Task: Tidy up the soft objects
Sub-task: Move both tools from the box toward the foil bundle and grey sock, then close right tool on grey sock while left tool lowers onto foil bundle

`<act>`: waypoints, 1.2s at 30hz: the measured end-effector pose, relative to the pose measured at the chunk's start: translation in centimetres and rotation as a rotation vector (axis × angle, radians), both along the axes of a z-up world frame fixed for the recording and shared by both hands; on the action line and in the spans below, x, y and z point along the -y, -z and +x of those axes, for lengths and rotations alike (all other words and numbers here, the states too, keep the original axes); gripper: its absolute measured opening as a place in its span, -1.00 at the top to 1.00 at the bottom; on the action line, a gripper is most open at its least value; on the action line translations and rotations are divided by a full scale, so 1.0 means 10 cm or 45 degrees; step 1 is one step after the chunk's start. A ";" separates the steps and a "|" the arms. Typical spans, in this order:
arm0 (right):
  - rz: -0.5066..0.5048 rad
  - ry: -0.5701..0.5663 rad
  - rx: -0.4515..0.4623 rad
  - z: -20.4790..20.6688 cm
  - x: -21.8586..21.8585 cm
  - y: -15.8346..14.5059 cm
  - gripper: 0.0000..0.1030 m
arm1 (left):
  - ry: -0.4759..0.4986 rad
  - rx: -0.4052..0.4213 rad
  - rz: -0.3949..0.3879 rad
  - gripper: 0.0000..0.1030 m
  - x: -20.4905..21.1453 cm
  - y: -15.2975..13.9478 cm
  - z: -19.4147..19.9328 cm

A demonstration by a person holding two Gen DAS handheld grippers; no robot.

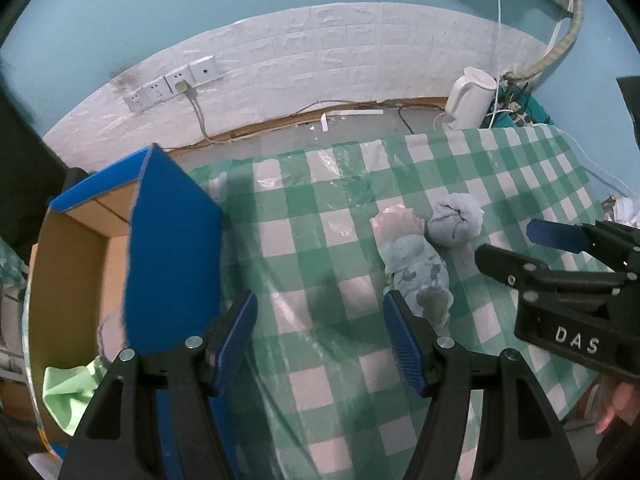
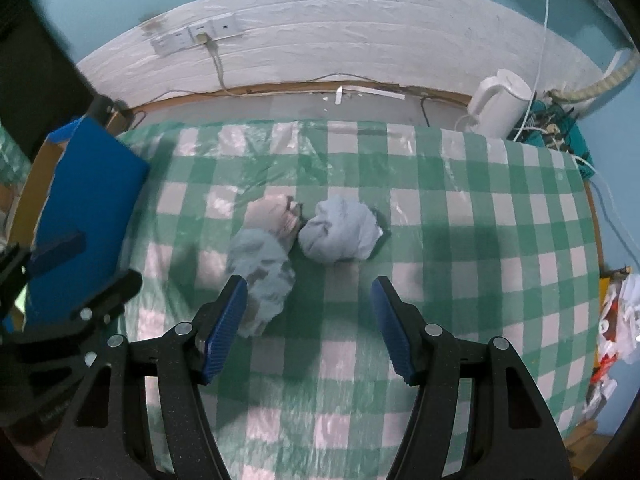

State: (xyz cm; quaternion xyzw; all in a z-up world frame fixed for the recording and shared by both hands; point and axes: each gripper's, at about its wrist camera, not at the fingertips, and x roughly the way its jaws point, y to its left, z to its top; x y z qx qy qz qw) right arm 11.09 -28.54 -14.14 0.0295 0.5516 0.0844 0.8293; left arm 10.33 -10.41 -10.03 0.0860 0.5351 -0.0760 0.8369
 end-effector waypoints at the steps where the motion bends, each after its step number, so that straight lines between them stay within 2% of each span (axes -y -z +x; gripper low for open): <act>1: 0.006 0.016 -0.002 0.05 0.03 0.03 -0.24 | -0.001 -0.004 0.000 -0.29 0.02 0.02 0.02; 7: 0.017 0.055 -0.026 0.26 0.15 0.18 -0.24 | 0.002 -0.045 0.022 -0.29 0.12 0.21 0.20; 13: 0.058 0.096 -0.033 0.44 0.20 0.31 -0.24 | -0.054 -0.085 -0.015 -0.29 0.08 0.31 0.37; 29: 0.073 0.083 -0.086 0.58 0.13 0.68 -0.24 | -0.068 -0.138 -0.039 -0.29 0.08 0.49 0.52; 30: 0.076 0.083 -0.084 0.57 0.14 0.69 -0.18 | -0.065 -0.140 -0.040 -0.29 0.09 0.50 0.52; 31: 0.079 0.083 -0.082 0.56 0.15 0.70 0.06 | -0.062 -0.141 -0.042 -0.29 0.10 0.50 0.52; 32: 0.089 0.082 -0.084 0.55 0.17 0.70 0.18 | -0.060 -0.143 -0.043 -0.29 0.10 0.50 0.52; 36: 0.063 0.102 -0.075 0.48 0.25 0.67 0.30 | -0.053 -0.149 -0.055 -0.29 0.15 0.50 0.52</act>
